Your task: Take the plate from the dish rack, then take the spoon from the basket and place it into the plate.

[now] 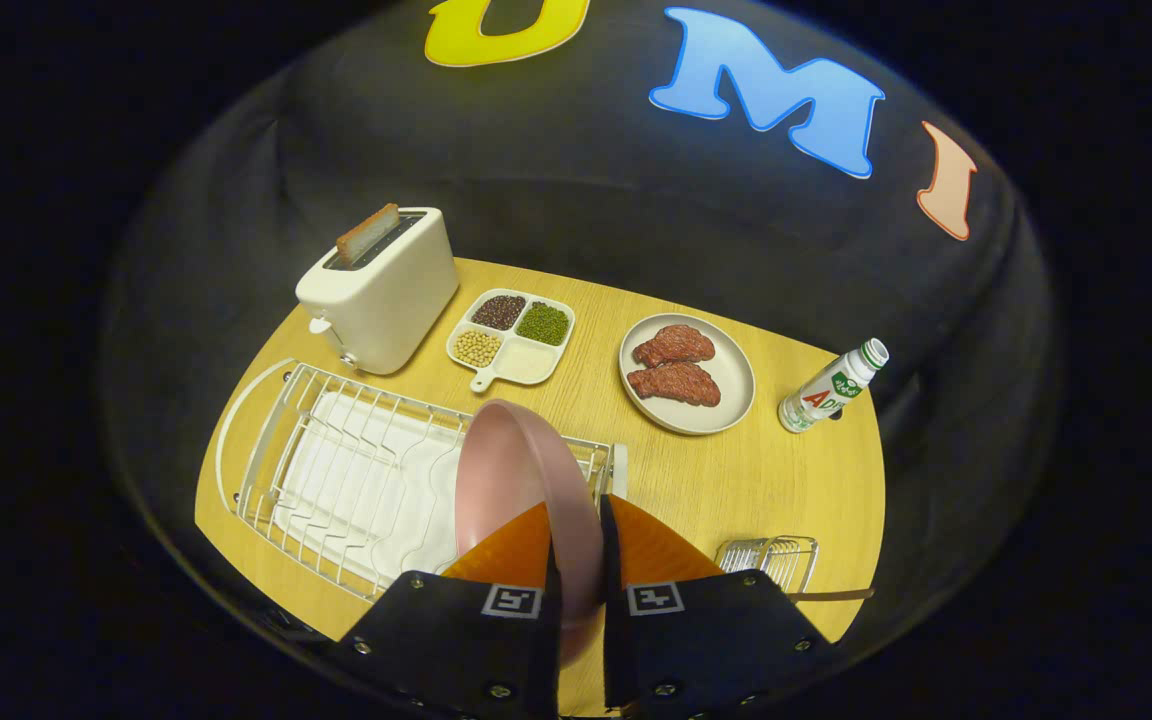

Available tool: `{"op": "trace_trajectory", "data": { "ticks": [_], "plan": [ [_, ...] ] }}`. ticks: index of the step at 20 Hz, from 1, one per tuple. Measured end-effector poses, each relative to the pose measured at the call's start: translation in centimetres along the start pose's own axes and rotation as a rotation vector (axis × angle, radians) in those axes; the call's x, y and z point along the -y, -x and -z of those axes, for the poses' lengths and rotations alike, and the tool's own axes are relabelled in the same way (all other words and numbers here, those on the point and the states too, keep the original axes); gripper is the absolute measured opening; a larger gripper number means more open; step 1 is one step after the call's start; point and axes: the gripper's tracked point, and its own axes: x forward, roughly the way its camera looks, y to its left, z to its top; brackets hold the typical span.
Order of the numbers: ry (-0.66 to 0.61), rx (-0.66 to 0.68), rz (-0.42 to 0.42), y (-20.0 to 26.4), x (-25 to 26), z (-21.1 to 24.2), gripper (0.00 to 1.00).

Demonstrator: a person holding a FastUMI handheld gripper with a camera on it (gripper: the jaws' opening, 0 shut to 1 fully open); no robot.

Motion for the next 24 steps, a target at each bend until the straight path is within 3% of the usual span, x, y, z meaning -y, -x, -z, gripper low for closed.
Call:
{"op": "trace_trajectory", "data": {
  "ticks": [7,13,20,24],
  "plan": [
    [-0.144,-0.013,-0.174,4.6,-0.5,4.0,0.17],
    [-0.3,-0.114,-0.321,7.0,-1.2,11.9,0.17],
    [-0.452,-0.222,-0.399,6.9,-1.9,20.9,0.17],
    [-0.482,-0.252,-0.394,6.0,-2.5,24.4,0.17]
  ]
}}
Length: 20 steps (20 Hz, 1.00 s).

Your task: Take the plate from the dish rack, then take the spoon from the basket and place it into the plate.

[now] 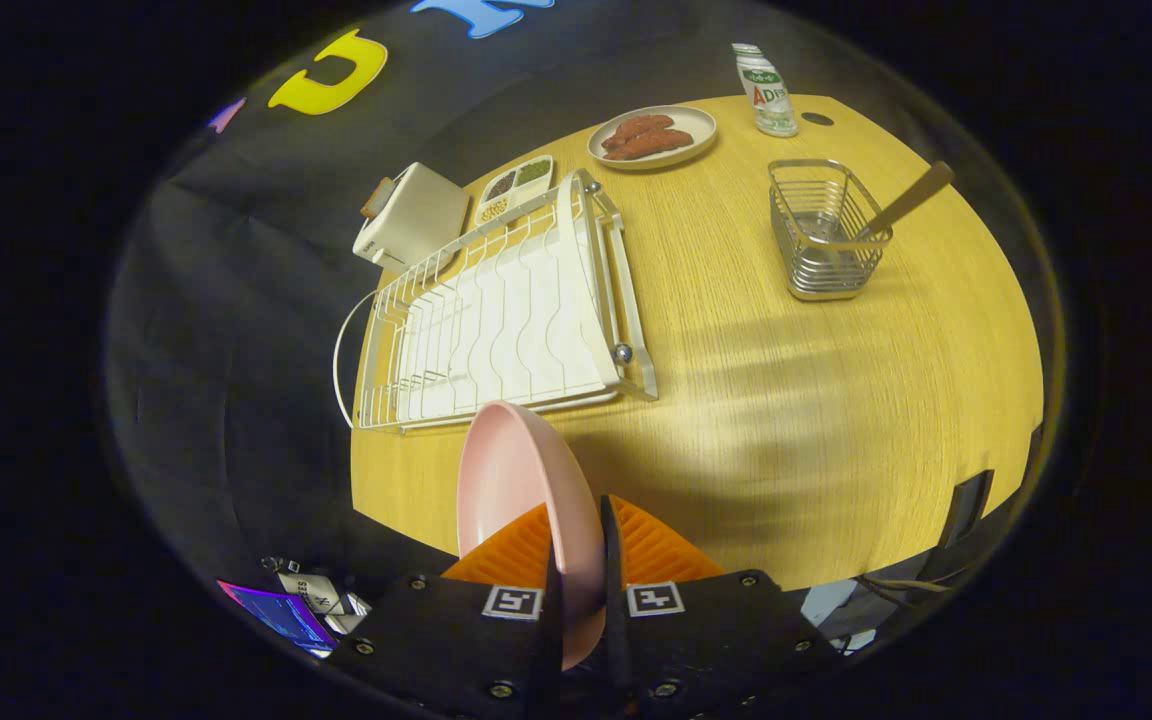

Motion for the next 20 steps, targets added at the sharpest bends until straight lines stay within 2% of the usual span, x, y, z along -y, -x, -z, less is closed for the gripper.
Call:
{"op": "trace_trajectory", "data": {
  "ticks": [5,10,16,20],
  "plan": [
    [-0.087,-0.014,-0.014,-3.1,1.9,1.7,0.17],
    [-0.097,-0.015,-0.014,-5.3,2.9,2.1,0.17],
    [-0.134,-0.006,-0.064,-6.8,2.5,1.7,0.17],
    [-0.139,-0.032,-0.043,-7.7,3.3,2.2,0.26]
  ]
}}
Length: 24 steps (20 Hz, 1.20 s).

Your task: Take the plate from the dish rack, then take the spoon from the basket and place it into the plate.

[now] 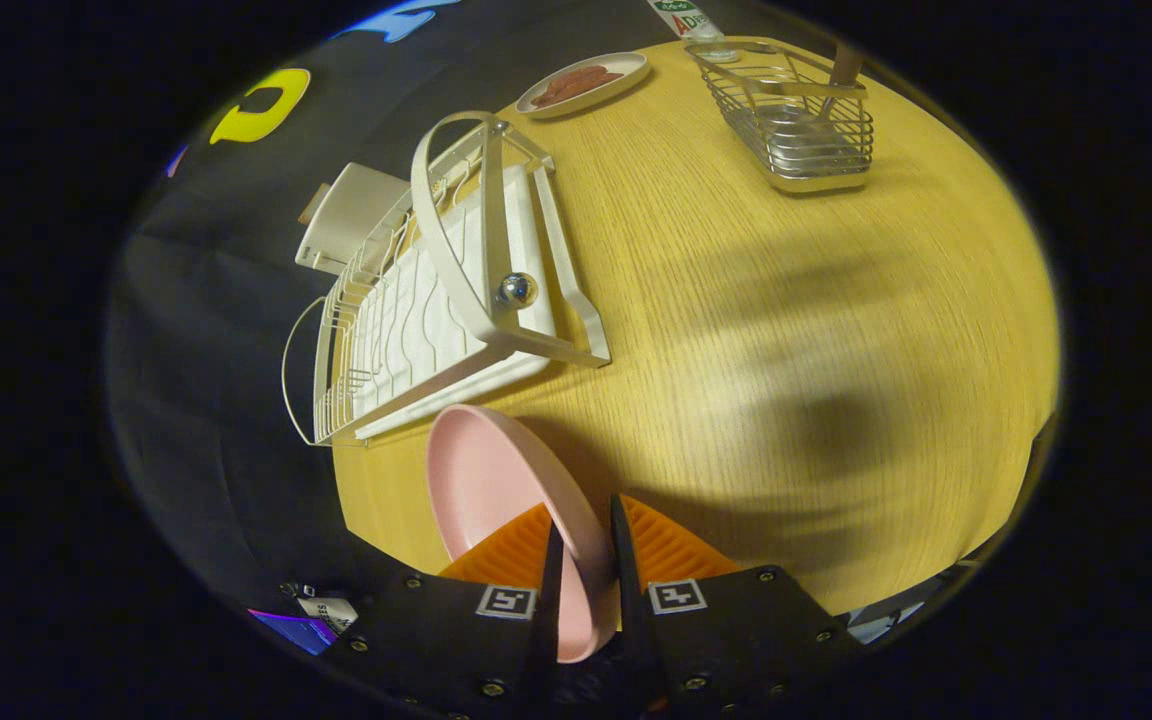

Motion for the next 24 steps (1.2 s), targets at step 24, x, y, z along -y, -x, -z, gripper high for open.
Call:
{"op": "trace_trajectory", "data": {
  "ticks": [24],
  "plan": [
    [-0.101,0.705,0.145,17.1,6.8,-16.5,0.33]
  ]
}}
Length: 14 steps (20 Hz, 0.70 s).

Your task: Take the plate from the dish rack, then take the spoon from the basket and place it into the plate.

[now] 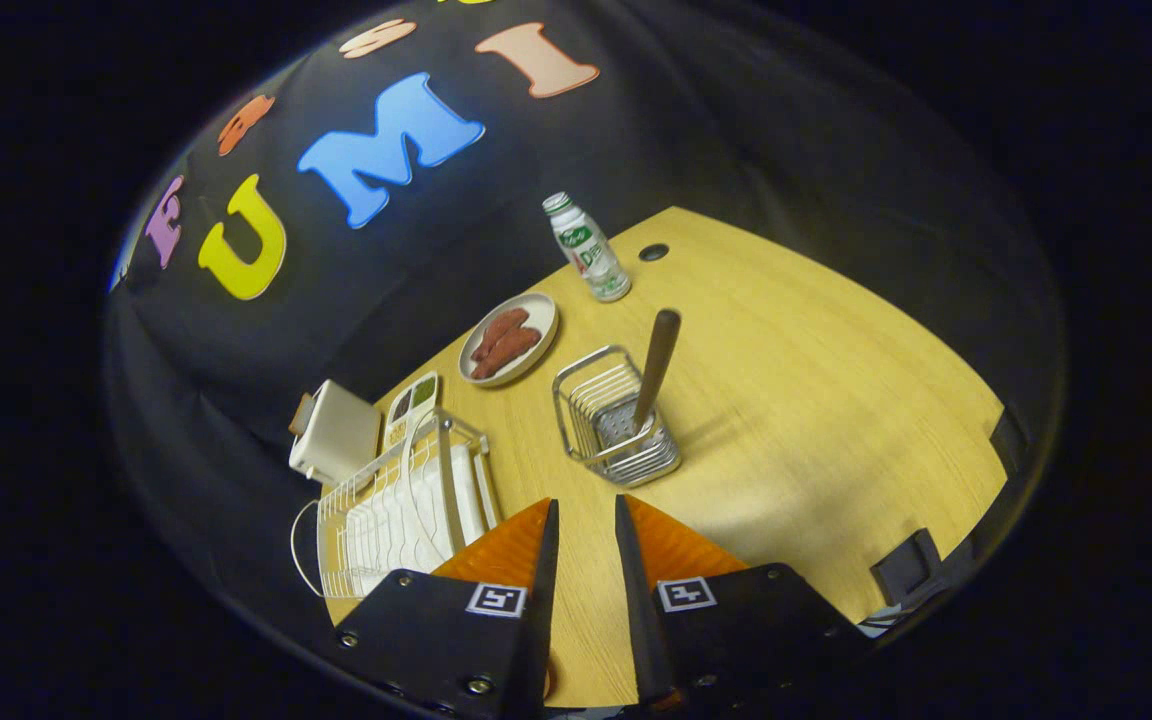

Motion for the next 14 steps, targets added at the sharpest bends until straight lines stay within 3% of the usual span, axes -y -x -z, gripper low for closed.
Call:
{"op": "trace_trajectory", "data": {
  "ticks": [4,14],
  "plan": [
    [-0.003,0.119,0.061,-0.5,2.0,-3.8,0.33],
    [-0.089,0.114,0.098,-5.5,2.9,-5.2,0.33]
  ]
}}
